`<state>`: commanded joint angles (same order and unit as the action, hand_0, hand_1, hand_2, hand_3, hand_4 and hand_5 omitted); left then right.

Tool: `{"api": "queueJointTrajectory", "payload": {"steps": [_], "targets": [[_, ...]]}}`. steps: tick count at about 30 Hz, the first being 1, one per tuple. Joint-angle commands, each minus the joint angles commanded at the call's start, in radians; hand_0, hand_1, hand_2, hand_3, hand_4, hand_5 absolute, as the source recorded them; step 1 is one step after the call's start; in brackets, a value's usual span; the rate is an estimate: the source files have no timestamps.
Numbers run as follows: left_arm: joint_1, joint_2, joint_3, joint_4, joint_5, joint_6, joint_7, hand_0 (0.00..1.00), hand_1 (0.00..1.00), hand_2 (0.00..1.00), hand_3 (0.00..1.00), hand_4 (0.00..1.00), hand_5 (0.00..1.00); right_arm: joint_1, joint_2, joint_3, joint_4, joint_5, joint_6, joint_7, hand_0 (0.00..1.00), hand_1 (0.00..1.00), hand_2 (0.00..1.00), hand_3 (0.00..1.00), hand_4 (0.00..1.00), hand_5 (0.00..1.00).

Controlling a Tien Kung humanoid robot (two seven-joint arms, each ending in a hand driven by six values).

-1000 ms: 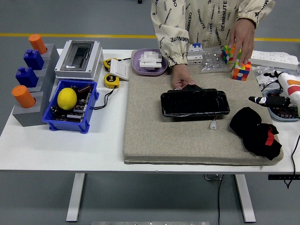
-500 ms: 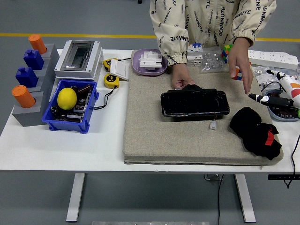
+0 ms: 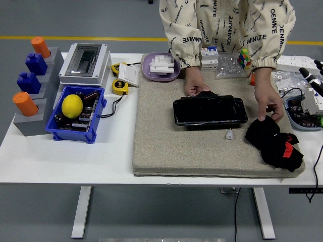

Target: Pick the rag up,wipe the panel,place it on the desk

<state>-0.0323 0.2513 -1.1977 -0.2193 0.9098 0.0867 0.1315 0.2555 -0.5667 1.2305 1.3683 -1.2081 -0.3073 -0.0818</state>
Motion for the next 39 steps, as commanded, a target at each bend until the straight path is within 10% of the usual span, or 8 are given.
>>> {"api": "queueJointTrajectory", "payload": {"steps": [22,32,39], "targets": [[-0.001,-0.002,-0.005,0.0,0.002,0.0,0.0,0.65,0.663,0.695,0.58,0.68,0.446,-0.026,-0.002,0.108,-0.033,0.918,-0.022,0.167,0.998,0.919,0.943,0.965,0.998,0.998],[-0.001,-0.003,-0.007,-0.001,0.001,0.0,0.0,0.65,0.662,0.695,0.579,0.68,0.445,-0.014,0.008,0.131,-0.056,1.341,-0.319,0.461,0.808,0.74,0.808,0.847,0.998,0.998],[-0.001,-0.004,-0.009,0.001,0.003,0.0,0.0,0.651,0.662,0.695,0.579,0.68,0.446,-0.023,0.006,0.132,-0.03,1.633,-0.091,0.454,0.799,0.743,0.822,0.86,0.998,0.972]]}}
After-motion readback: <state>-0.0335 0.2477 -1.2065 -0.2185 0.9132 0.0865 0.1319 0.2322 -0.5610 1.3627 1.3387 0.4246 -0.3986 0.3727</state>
